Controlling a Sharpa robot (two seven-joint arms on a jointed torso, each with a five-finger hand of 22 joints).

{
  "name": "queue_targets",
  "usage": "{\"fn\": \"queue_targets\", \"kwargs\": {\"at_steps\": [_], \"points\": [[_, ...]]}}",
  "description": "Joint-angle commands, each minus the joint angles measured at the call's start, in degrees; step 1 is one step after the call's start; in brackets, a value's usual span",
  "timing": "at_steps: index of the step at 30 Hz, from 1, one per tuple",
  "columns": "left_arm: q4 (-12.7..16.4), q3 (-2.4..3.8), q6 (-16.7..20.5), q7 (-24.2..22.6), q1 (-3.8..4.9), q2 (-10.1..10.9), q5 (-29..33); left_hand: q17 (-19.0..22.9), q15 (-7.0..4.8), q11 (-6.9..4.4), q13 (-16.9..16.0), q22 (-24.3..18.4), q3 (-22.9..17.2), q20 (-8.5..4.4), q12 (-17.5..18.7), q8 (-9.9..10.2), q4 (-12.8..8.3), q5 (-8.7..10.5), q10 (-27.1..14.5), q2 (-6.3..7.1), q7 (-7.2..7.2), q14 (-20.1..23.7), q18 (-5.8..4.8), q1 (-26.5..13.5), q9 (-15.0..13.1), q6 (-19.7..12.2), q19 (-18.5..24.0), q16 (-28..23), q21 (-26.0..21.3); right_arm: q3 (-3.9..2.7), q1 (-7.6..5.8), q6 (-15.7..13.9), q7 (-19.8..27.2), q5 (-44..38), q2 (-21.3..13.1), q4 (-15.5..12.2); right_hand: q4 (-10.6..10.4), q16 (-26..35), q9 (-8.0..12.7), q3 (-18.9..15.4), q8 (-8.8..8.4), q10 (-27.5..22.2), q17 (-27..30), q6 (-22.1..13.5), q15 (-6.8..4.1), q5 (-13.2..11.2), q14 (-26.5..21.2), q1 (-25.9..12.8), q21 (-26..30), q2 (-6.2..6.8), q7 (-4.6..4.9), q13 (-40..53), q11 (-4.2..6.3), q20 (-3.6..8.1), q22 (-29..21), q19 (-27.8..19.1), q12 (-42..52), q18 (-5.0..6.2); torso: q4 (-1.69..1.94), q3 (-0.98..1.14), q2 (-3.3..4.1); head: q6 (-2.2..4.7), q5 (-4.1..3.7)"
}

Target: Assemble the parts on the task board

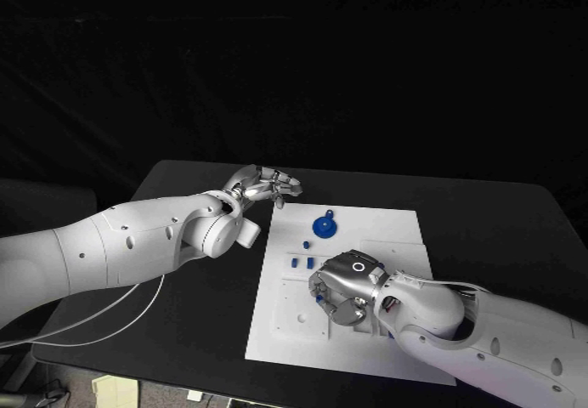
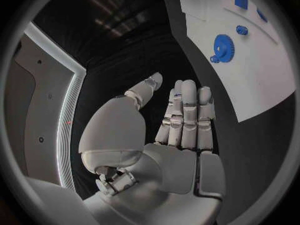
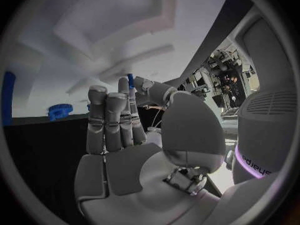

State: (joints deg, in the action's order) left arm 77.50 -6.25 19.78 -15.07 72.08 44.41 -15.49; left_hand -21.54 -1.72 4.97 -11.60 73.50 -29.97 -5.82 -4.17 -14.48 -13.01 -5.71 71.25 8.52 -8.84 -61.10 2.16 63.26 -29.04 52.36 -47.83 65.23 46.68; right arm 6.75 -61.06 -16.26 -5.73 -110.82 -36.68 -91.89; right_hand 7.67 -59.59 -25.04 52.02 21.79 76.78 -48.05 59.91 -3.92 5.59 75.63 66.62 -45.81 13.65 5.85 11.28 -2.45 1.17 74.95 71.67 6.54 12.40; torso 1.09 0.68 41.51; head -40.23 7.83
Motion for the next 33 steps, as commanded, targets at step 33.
{"fn": "queue_targets", "kwargs": {"at_steps": [33], "points": [[-0.51, 0.04, -0.76, 0.29, 0.04, -0.15, 0.37, -0.13, 0.57, 0.24, 0.22, 0.16, 0.12, -1.02, 0.3, -0.14, -0.03, -0.13, -0.93, -0.12, -0.23, 0.07, 1.12, -0.25, 0.23, -0.84, -0.27, -0.29, -0.37, 0.31, 0.17, -6.33, 0.13, 5.45, -2.23, -1.06, 2.32, -1.73, 1.35, -13.62, -3.82, -11.27, 1.18, -7.5, 3.37, 7.35, -0.84, -4.05, -0.8, 3.02, 3.35, -3.16, -3.59, 0.74, 0.94, -0.49, -2.53, 2.6, -0.03, 0.07, -0.02, 1.52, -0.45]]}}
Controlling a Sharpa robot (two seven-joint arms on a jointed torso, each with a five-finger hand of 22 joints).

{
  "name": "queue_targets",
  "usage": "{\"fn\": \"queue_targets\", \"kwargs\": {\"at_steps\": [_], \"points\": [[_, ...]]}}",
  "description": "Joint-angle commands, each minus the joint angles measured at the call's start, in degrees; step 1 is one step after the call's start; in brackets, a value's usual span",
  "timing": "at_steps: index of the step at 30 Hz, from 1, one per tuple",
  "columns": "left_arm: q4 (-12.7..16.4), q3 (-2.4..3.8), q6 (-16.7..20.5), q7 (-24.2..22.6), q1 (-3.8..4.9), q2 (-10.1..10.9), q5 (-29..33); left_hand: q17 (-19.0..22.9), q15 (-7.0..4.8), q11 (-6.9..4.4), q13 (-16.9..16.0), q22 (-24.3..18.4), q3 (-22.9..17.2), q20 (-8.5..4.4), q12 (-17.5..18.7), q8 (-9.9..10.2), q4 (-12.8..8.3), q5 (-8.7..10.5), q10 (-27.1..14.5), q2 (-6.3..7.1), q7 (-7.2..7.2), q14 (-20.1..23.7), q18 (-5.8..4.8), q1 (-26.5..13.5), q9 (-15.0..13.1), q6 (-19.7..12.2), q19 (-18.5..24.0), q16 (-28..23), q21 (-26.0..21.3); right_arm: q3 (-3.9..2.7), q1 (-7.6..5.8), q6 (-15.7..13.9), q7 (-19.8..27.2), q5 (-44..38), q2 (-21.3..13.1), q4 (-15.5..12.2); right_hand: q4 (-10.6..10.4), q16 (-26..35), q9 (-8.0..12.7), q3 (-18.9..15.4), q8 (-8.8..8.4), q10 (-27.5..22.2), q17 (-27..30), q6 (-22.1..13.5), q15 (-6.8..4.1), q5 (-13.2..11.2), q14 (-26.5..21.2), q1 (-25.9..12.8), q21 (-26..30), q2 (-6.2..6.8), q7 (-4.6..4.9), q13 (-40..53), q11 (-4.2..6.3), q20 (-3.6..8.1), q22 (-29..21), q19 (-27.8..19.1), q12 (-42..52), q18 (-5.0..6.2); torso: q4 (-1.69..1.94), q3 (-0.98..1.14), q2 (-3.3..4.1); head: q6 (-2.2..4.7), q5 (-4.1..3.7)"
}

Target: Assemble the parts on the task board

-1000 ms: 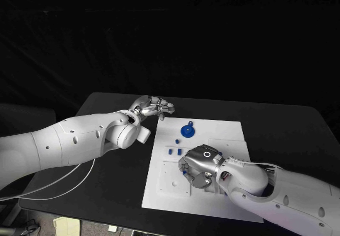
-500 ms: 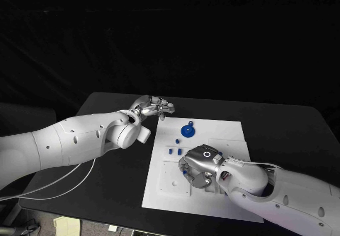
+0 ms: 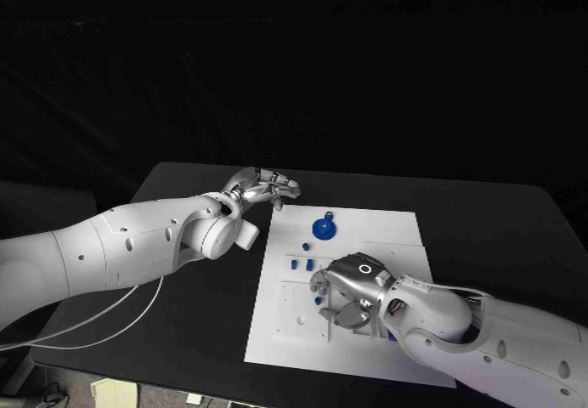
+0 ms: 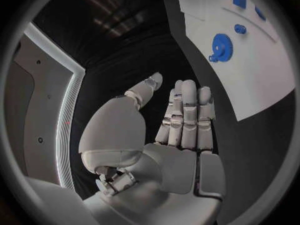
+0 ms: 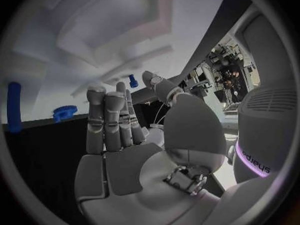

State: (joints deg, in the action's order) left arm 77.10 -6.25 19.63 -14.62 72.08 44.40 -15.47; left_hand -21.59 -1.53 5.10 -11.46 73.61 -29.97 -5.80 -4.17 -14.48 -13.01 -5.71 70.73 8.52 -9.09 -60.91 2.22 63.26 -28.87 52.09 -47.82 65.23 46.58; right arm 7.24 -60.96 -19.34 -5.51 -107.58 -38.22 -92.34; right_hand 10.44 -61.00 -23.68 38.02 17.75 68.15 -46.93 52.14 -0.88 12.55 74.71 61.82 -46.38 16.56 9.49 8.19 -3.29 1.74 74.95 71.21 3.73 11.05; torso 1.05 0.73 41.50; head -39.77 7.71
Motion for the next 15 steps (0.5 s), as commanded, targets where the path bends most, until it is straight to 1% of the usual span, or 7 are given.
{"fn": "queue_targets", "kwargs": {"at_steps": [1, 3, 5, 7, 10, 13, 15], "points": [[-0.24, 0.04, -0.58, -0.23, 0.04, -0.14, 0.35, -0.1, 0.39, 0.12, 0.09, 0.08, 0.11, -1.05, 0.31, -0.13, -0.03, -0.13, -0.45, -0.12, 0.01, -0.13, 1.07, -0.23, 0.08, -0.6, -0.32, -0.29, -0.26, -0.5, 0.05, -3.52, -0.08, 2.96, -1.1, -0.84, -0.56, -0.47, 0.0, 0.63, 0.23, -2.48, 0.06, 0.28, 0.29, 0.64, 0.12, 1.05, -0.3, 0.18, -0.3, -0.12, -2.7, 0.16, 0.95, 0.08, 0.35, 3.95, 0.0, 0.01, -0.01, 1.33, -0.45], [-0.46, 0.04, -0.51, -0.34, 0.04, -0.12, 0.35, -0.12, 0.4, 0.14, 0.1, 0.12, 0.1, -1.05, 0.31, -0.12, -0.02, -0.13, -0.52, -0.14, -0.02, -0.16, 1.12, -0.21, 0.1, -0.65, -0.44, -0.29, -0.19, -1.19, 0.04, -3.86, 0.05, 3.24, -1.74, -1.32, -0.69, -0.58, 0.0, 0.75, 0.29, -2.37, 0.06, 0.35, 0.26, 0.7, 0.12, 1.17, -0.35, 0.26, -0.32, -0.16, -2.67, 0.12, 0.96, 0.15, 0.39, 3.95, 0.02, 0.01, -0.02, 1.6, -0.69], [-0.83, 0.04, -0.46, -0.49, 0.04, -0.11, 0.35, -0.13, 0.41, 0.15, 0.11, 0.14, 0.1, -1.05, 0.31, -0.12, -0.02, -0.13, -0.55, -0.13, -0.03, -0.17, 1.14, -0.2, 0.11, -0.66, -0.5, -0.29, -0.17, -2.29, -0.03, -4.27, 0.32, 4.03, -2.67, -2.11, -0.76, -0.66, 0.0, 0.84, 0.31, -2.28, 0.08, 0.37, 0.24, 0.71, 0.1, 1.3, -0.39, 0.28, -0.33, -0.18, -2.64, 0.12, 0.96, 0.18, 0.42, 3.95, -0.05, 0.0, -0.03, 2.06, -0.91], [-1.1, 0.04, -0.4, -0.65, 0.04, -0.12, 0.35, -0.14, 0.41, 0.15, 0.11, 0.15, 0.1, -1.05, 0.31, -0.13, -0.02, -0.12, -0.56, -0.12, -0.04, -0.17, 1.15, -0.19, 0.11, -0.67, -0.53, -0.28, -0.15, -3.28, -0.28, -4.11, 0.61, 5.08, -3.46, -2.78, -0.78, -0.68, 0.01, 0.83, 0.31, -2.25, 0.08, 0.37, 0.24, 0.69, 0.1, 1.31, -0.4, 0.32, -0.33, -0.19, -2.64, 0.11, 0.97, 0.19, 0.43, 3.95, -0.11, -0.01, -0.03, 2.24, -1.0], [-1.43, 0.04, -0.45, -0.82, 0.04, -0.18, 0.35, -0.14, 0.41, 0.15, 0.12, 0.16, 0.11, -1.05, 0.3, -0.13, -0.02, -0.12, -0.57, -0.12, -0.04, -0.18, 1.16, -0.2, 0.11, -0.66, -0.55, -0.29, -0.14, -4.5, -0.97, -3.34, 1.33, 7.2, -4.66, -3.56, -0.86, -0.8, 0.03, 0.75, 0.31, -2.0, 0.09, 0.34, 0.18, 0.56, 0.08, 1.31, -0.46, 0.35, -0.31, -0.21, -2.58, 0.09, 0.99, 0.21, 0.53, 3.95, -0.08, 0.02, -0.02, 2.53, -1.12], [-1.56, 0.04, -0.48, -0.89, 0.04, -0.2, 0.35, -0.15, 0.42, 0.15, 0.12, 0.17, 0.11, -1.04, 0.29, -0.15, -0.01, -0.12, -0.57, -0.12, -0.04, -0.18, 1.17, -0.2, 0.11, -0.65, -0.57, -0.29, -0.13, -5.4, -1.87, -1.85, 2.17, 10.01, -6.06, -4.25, -0.91, -0.89, 0.05, 0.65, 0.31, -1.8, 0.11, 0.32, 0.13, 0.48, 0.05, 1.3, -0.51, 0.36, -0.3, -0.22, -2.52, 0.08, 1.01, 0.22, 0.6, 3.95, -0.03, 0.05, -0.04, 2.64, -1.22], [-1.65, 0.04, -0.55, -0.95, 0.04, -0.2, 0.37, -0.15, 0.42, 0.15, 0.11, 0.18, 0.1, -1.04, 0.28, -0.16, -0.01, -0.13, -0.56, -0.13, -0.03, -0.18, 1.18, -0.2, 0.11, -0.63, -0.58, -0.29, -0.13, -5.8, -2.47, -1.5, 2.65, 11.88, -6.98, -4.58, -0.9, -0.94, 0.06, 0.64, 0.32, -1.62, 0.13, 0.3, 0.08, 0.52, 0.02, 1.4, -0.54, 0.31, -0.3, -0.22, -2.47, 0.09, 1.02, 0.21, 0.67, 3.95, -0.04, 0.07, -0.03, 2.66, -1.24]]}}
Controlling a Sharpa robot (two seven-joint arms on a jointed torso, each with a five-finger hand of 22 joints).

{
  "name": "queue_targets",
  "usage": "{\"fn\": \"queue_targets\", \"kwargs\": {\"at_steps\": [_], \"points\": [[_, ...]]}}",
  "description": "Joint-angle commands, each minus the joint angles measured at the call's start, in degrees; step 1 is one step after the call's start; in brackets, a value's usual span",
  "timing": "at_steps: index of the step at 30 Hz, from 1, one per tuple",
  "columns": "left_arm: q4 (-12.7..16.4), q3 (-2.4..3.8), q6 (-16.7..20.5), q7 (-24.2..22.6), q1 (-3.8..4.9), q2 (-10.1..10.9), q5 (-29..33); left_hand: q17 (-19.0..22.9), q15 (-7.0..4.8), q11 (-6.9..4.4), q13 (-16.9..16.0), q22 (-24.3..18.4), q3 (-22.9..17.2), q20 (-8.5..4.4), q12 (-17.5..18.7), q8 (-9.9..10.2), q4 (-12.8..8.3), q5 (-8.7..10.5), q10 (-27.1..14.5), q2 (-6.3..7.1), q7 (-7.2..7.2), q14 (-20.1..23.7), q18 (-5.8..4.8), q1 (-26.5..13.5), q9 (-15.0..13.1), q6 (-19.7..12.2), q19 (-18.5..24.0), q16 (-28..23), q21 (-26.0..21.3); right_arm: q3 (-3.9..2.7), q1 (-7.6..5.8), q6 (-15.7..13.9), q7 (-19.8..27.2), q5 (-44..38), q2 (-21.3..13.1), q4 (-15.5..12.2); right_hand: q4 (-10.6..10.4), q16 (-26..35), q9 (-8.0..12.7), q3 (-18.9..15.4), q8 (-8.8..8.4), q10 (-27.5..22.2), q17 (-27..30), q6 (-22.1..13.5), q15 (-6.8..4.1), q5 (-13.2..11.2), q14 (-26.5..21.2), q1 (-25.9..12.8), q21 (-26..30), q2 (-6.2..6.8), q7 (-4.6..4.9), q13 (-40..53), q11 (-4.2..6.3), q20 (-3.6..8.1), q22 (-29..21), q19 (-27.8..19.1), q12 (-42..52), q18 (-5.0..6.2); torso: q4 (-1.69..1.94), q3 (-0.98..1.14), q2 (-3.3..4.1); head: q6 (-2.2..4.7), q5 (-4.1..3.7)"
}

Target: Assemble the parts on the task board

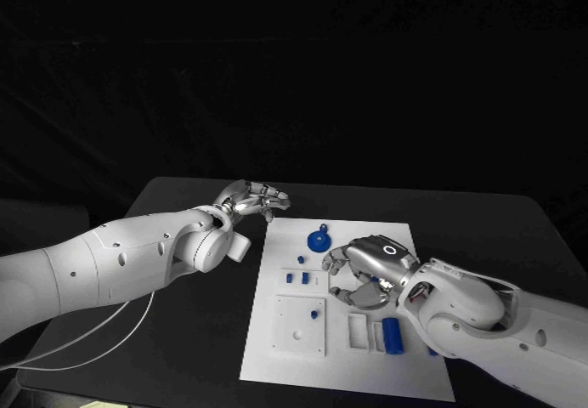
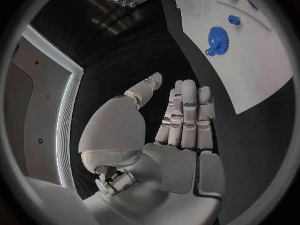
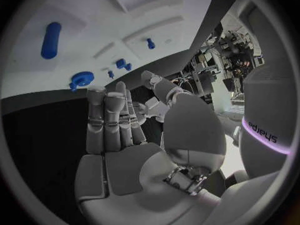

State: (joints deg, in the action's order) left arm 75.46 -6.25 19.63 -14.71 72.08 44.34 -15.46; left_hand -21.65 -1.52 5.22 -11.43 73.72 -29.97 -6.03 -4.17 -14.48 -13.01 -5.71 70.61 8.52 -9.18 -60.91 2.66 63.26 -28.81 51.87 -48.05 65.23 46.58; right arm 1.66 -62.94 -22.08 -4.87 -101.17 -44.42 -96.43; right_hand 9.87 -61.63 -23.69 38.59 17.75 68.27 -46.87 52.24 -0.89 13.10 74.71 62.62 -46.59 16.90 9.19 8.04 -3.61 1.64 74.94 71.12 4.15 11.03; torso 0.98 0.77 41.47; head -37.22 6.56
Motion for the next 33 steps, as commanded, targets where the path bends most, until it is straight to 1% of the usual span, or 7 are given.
{"fn": "queue_targets", "kwargs": {"at_steps": [1, 7, 12, 16, 19, 23, 33], "points": [[-0.08, 0.04, -0.58, -0.9, 0.04, -0.16, 0.37, -0.09, 0.41, 0.03, 0.08, 0.07, 0.1, -0.82, 0.28, -0.17, 0.0, -0.13, -0.43, -0.13, 0.06, -0.18, 0.74, -0.2, 0.06, -0.41, -0.36, -0.29, -0.12, -0.4, -0.75, 2.02, 2.3, 5.57, -1.23, -0.65, -0.33, -0.34, 0.08, 0.04, 0.32, -1.68, 0.08, 0.19, 0.06, 0.0, 0.02, 0.64, -0.34, -0.02, -0.01, -0.07, -2.12, 0.19, 1.02, 0.3, 0.27, 3.97, 0.03, 0.04, 0.0, 0.12, -0.09], [-0.36, 0.04, -0.61, -1.27, 0.04, -0.19, 0.64, -0.11, 0.41, 0.03, 0.08, 0.11, 0.09, -0.8, 0.23, -0.24, 0.02, -0.15, -0.41, -0.18, 0.1, -0.19, 0.77, -0.18, 0.04, -0.3, -0.41, -0.3, -0.11, -1.42, -2.53, 3.96, 3.04, 9.74, -4.12, -1.32, -0.38, -0.63, 0.13, -0.65, 0.34, -1.28, 0.16, 0.08, -0.05, 0.73, -0.05, 0.57, -0.53, -0.16, 0.05, -0.15, -2.0, 0.23, 1.08, 0.28, 0.34, 3.97, 0.02, 0.02, 0.01, 0.27, -0.27], [-0.44, 0.04, -0.63, -1.36, 0.04, -0.22, 0.8, -0.11, 0.41, 0.02, 0.07, 0.12, 0.08, -0.8, 0.22, -0.27, 0.02, -0.16, -0.38, -0.21, 0.11, -0.2, 0.78, -0.17, 0.04, -0.27, -0.42, -0.29, -0.1, -1.53, -3.71, 6.34, 3.8, 12.61, -6.35, -1.25, -0.29, -0.81, 0.12, -1.25, 0.41, -1.1, 0.17, 0.11, -0.1, 1.04, -0.02, 0.45, -0.68, -0.27, 0.04, -0.18, -1.96, 0.25, 1.13, 0.3, 0.36, 3.97, 0.02, 0.02, 0.03, 0.37, -0.6], [-0.58, 0.04, -0.62, -1.36, 0.04, -0.3, 0.8, -0.13, 0.4, 0.01, 0.07, 0.14, 0.07, -0.79, 0.19, -0.3, 0.01, -0.17, -0.36, -0.22, 0.13, -0.21, 0.79, -0.15, 0.03, -0.23, -0.43, -0.29, -0.1, -1.53, -3.95, 10.57, 4.12, 15.02, -7.43, -0.69, 0.18, -1.19, 0.13, -2.87, 0.46, -0.94, 0.25, -0.06, -0.14, 2.46, -0.12, 0.31, -0.95, -0.5, 0.07, -0.34, -1.92, 0.36, 1.14, 0.2, 0.27, 3.97, 0.06, 0.02, 0.04, 0.45, -0.84], [-0.65, 0.04, -0.67, -1.38, 0.03, -0.39, 0.8, -0.13, 0.4, 0.01, 0.06, 0.14, 0.06, -0.79, 0.18, -0.32, 0.01, -0.17, -0.35, -0.23, 0.14, -0.22, 0.8, -0.14, 0.03, -0.22, -0.43, -0.29, -0.1, -1.51, -3.96, 12.03, 3.79, 14.64, -7.74, -0.06, 0.35, -1.14, 0.25, -4.07, 0.26, -1.45, 0.48, -0.64, 0.05, 2.52, -0.61, 0.05, -0.77, -0.9, 0.26, -0.63, -2.15, 0.34, 1.06, -0.47, -0.09, 3.97, 0.01, 0.0, 0.0, 0.55, -0.9], [-0.64, 0.03, -1.06, -1.39, 0.02, -0.4, 0.81, -0.15, 0.39, 0.01, 0.06, 0.16, 0.08, -0.79, 0.17, -0.33, 0.02, -0.17, -0.34, -0.23, 0.14, -0.25, 0.81, -0.16, 0.04, -0.21, -0.45, -0.28, -0.09, -1.43, -3.96, 12.64, 2.48, 9.45, -8.21, -0.08, 0.73, -1.28, 0.25, -5.32, 0.34, -1.48, 0.6, -0.75, 0.12, 2.56, -0.89, -0.09, -0.78, -0.91, 0.28, -0.77, -2.17, 0.4, 1.11, -0.95, -0.08, 3.97, 0.03, -0.01, 0.02, 0.4, -0.87], [-0.78, 0.03, -1.11, -1.49, -0.01, -0.42, 0.86, -0.24, 0.37, -0.01, 0.06, 0.23, 0.11, -0.79, 0.15, -0.35, 0.04, -0.15, -0.35, -0.26, 0.15, -0.42, 0.85, -0.19, 0.05, -0.22, -0.54, -0.15, -0.05, -0.15, -3.83, 12.44, -0.14, -0.8, -7.91, 0.69, 1.9, -1.48, 0.23, -5.92, 0.55, -1.26, 0.8, -0.61, 0.05, 2.48, -1.09, 1.27, -0.9, -0.82, 0.18, -0.89, -2.1, 0.34, 1.08, -1.2, 0.02, 3.97, 0.07, 0.02, 0.07, 0.22, -1.18]]}}
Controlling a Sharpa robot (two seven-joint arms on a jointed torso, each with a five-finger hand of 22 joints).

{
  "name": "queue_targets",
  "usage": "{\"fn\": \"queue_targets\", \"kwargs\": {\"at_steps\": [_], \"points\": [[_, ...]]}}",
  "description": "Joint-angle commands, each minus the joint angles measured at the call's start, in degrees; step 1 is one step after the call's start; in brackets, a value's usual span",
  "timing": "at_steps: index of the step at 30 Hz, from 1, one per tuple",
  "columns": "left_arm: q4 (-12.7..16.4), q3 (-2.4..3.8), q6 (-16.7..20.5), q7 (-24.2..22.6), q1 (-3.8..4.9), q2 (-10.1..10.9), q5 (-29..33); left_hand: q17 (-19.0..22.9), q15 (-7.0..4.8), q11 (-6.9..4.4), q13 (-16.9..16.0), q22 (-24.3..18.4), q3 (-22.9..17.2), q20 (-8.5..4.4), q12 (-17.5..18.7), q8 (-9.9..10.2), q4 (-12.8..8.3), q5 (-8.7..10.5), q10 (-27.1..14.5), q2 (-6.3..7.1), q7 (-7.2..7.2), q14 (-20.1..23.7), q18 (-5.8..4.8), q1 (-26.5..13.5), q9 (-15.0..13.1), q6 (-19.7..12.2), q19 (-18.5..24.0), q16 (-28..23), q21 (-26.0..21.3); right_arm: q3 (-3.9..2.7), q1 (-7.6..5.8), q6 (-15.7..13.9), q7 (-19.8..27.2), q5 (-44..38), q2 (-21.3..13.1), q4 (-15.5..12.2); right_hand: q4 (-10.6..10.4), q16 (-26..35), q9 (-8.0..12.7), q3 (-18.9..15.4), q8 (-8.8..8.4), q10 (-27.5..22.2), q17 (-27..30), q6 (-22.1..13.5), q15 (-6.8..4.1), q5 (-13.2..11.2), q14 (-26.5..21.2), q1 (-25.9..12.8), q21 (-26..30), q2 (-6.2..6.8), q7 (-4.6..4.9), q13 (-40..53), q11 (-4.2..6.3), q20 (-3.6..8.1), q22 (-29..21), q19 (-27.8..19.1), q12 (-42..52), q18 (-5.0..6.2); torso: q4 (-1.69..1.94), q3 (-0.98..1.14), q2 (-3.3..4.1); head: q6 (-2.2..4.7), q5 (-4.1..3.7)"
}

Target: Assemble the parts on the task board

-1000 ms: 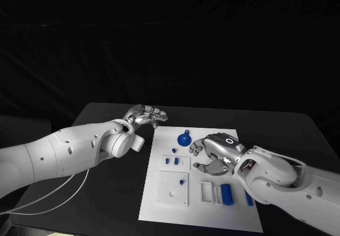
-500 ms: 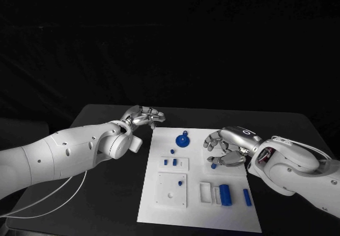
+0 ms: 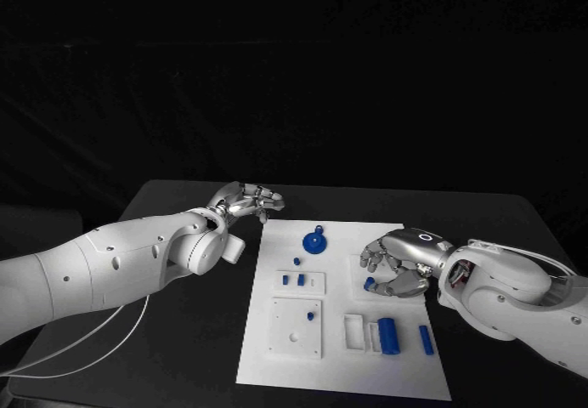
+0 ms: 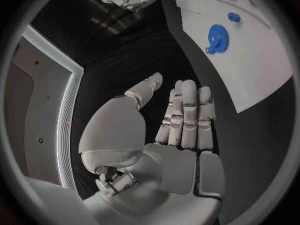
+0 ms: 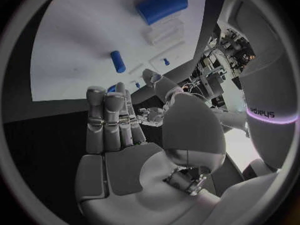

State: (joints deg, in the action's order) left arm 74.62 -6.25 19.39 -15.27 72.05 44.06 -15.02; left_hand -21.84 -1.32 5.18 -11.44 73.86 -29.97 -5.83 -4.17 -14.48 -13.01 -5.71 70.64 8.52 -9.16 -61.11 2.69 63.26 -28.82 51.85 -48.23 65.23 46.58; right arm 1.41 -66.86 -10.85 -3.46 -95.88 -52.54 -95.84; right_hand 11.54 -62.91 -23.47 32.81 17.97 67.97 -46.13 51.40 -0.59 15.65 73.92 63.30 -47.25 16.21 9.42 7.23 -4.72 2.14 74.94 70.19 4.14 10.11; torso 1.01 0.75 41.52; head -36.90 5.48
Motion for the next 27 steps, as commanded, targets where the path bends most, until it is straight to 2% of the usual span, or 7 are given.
{"fn": "queue_targets", "kwargs": {"at_steps": [1, 6, 8, 13, 20, 23, 27], "points": [[0.09, 0.04, -0.88, -0.92, 0.02, -0.12, 0.41, -0.06, 0.17, 0.03, 0.07, 0.09, 0.11, -0.99, 0.15, -0.35, 0.04, -0.15, -0.38, -0.26, 0.13, -0.22, 0.83, -0.19, 0.07, -0.2, -0.36, -0.15, -0.05, 0.21, 0.16, 1.05, -1.83, -6.67, 0.42, 0.35, 0.33, -0.23, 0.02, -0.1, 0.37, -0.94, 0.12, 0.26, -0.25, -0.31, -0.33, 0.86, -0.24, -0.17, -0.06, -0.11, -0.99, -0.22, 1.05, -0.28, 0.02, 4.89, 0.06, 0.06, 0.02, -0.18, -0.15], [0.06, 0.04, -1.35, -0.69, 0.01, -0.09, 0.43, -0.07, 0.17, 0.03, 0.08, 0.1, 0.12, -0.99, 0.15, -0.36, 0.04, -0.15, -0.39, -0.27, 0.13, -0.23, 0.83, -0.2, 0.07, -0.21, -0.37, -0.14, -0.04, 0.7, 0.5, 0.33, -2.41, -7.56, 0.91, 1.05, -0.33, -0.38, 0.12, 1.5, 0.49, -0.73, 0.46, 0.45, -0.28, -2.73, -0.3, 2.05, -0.21, -0.11, -0.12, -0.26, -0.95, -0.48, 0.88, -0.13, 0.05, 4.89, 0.05, 0.01, 0.03, -0.31, -0.19], [0.04, 0.04, -1.43, -0.67, 0.01, -0.11, 0.43, -0.08, 0.17, 0.03, 0.08, 0.11, 0.13, -0.99, 0.15, -0.36, 0.05, -0.14, -0.4, -0.27, 0.13, -0.23, 0.83, -0.21, 0.07, -0.21, -0.38, -0.13, -0.04, 0.75, 0.63, 0.44, -2.46, -7.56, 1.01, 1.27, -1.09, -0.45, 0.2, 3.18, 0.54, -0.62, 0.67, 0.59, -0.3, -5.3, -0.26, 2.78, -0.17, 0.4, -0.15, -0.36, -0.93, -0.55, 0.79, -0.02, 0.06, 4.89, 0.04, -0.01, 0.03, -0.33, -0.27], [-0.04, 0.04, -1.44, -0.66, 0.01, -0.15, 0.43, -0.09, 0.17, 0.03, 0.08, 0.12, 0.14, -0.99, 0.16, -0.36, 0.06, -0.13, -0.42, -0.29, 0.12, -0.24, 0.84, -0.24, 0.08, -0.22, -0.39, -0.13, -0.04, 1.2, 0.91, 0.79, -2.57, -7.71, 1.5, 1.85, -1.64, -0.62, 0.3, 4.67, 0.66, -0.38, 0.89, 0.86, -0.35, -6.46, -0.18, 3.34, -0.25, 0.47, -0.25, -0.45, -0.88, -0.61, 0.82, 0.1, 0.11, 4.89, 0.06, -0.04, 0.02, -0.4, -0.34], [-0.08, 0.04, -1.49, -0.6, 0.01, -0.1, 0.43, -0.11, 0.18, 0.04, 0.09, 0.14, 0.16, -0.98, 0.16, -0.36, 0.09, -0.12, -0.44, -0.32, 0.12, -0.24, 0.85, -0.27, 0.09, -0.24, -0.4, -0.12, -0.03, 1.33, 1.45, 0.75, -2.58, -7.72, 2.12, 2.12, -3.13, -0.91, 0.38, 8.58, 1.17, 0.93, 1.37, 1.98, -0.71, -11.94, 0.04, 4.58, -0.38, 0.19, -0.67, -0.39, -0.5, -0.7, 0.82, 0.38, 0.55, 4.89, 0.07, -0.01, 0.02, -0.57, -0.31], [-0.08, 0.04, -1.49, -0.58, 0.01, -0.1, 0.43, -0.11, 0.18, 0.04, 0.09, 0.15, 0.16, -0.98, 0.16, -0.36, 0.11, -0.12, -0.45, -0.34, 0.11, -0.25, 0.85, -0.3, 0.1, -0.25, -0.41, -0.12, -0.03, 1.34, 1.51, 0.45, -2.57, -7.74, 2.32, 2.11, -4.13, -1.0, 0.41, 10.24, 1.35, 1.47, 1.54, 2.4, -0.87, -12.54, 0.09, 4.7, -0.44, 0.14, -0.82, -0.32, -0.36, -0.72, 0.83, 0.49, 0.71, 4.89, 0.09, -0.01, 0.03, -0.68, -0.25], [-0.1, 0.04, -1.47, -0.56, 0.01, -0.09, 0.43, -0.12, 0.18, 0.04, 0.09, 0.16, 0.17, -0.98, 0.16, -0.36, 0.12, -0.12, -0.45, -0.37, 0.11, -0.25, 0.85, -0.32, 0.1, -0.26, -0.41, -0.12, -0.03, 1.34, 1.52, 0.54, -2.57, -7.8, 2.39, 2.09, -4.67, -1.07, 0.36, 10.83, 1.55, 1.96, 1.62, 2.77, -1.0, -12.71, 0.14, 4.56, -0.54, 0.02, -0.97, -0.21, -0.2, -0.7, 0.85, 0.63, 0.9, 4.89, 0.08, -0.02, 0.0, -0.72, -0.25]]}}
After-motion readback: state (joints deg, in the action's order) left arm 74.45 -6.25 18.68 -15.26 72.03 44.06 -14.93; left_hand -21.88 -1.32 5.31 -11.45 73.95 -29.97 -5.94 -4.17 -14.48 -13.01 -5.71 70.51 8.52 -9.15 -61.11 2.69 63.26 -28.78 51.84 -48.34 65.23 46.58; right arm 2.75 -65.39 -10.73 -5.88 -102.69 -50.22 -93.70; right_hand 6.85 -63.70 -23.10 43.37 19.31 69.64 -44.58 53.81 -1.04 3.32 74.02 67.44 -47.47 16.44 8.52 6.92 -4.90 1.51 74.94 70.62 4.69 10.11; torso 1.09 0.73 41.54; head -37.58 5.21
